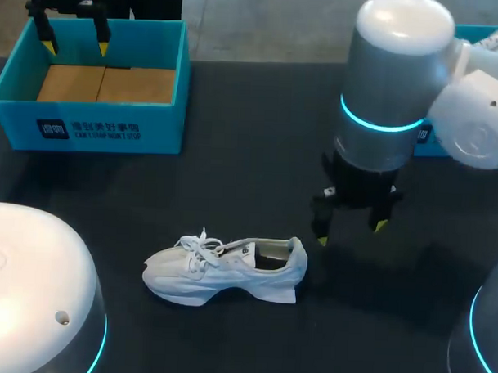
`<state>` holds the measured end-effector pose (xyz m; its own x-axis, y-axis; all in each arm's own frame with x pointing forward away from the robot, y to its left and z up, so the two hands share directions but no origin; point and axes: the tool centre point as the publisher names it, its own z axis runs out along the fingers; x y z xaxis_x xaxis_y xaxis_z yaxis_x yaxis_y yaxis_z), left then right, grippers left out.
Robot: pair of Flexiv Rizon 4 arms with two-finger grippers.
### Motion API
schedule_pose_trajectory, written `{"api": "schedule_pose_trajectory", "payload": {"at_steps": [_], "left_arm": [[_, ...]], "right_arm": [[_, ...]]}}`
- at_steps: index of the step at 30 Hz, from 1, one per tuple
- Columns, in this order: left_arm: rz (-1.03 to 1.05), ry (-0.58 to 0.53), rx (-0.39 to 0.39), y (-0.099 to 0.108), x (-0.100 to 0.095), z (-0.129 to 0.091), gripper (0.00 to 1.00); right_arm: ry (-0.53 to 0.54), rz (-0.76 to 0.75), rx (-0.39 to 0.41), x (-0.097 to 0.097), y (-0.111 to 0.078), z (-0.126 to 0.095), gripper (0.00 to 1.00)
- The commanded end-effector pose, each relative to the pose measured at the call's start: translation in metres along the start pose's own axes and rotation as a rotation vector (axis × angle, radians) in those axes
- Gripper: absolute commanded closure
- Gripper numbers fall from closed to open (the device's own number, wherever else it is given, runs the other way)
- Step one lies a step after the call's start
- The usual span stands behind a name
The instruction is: Take the shoe out of the shoebox, open the shoe tongue, remove and reinsert the insole, then place the shoe into the shoebox
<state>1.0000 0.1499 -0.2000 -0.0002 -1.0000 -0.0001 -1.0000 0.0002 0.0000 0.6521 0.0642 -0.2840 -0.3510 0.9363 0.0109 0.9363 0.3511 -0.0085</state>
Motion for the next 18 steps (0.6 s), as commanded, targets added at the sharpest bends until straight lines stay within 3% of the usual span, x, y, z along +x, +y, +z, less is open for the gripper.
{"api": "schedule_pose_trajectory", "payload": {"at_steps": [1, 7, 18], "left_arm": [[0.000, 0.000, 0.000, 0.000, 0.000, 0.000, 0.00], [0.000, 0.000, 0.000, 0.000, 0.000, 0.000, 0.00], [0.000, 0.000, 0.000, 0.000, 0.000, 0.000, 0.00]], "right_arm": [[0.183, -0.044, -0.032, -0.016, -0.010, 0.005, 0.00], [0.263, -0.167, -0.043, -0.040, -0.012, 0.009, 0.00], [0.263, -0.167, -0.043, -0.040, -0.012, 0.009, 0.00]]}}
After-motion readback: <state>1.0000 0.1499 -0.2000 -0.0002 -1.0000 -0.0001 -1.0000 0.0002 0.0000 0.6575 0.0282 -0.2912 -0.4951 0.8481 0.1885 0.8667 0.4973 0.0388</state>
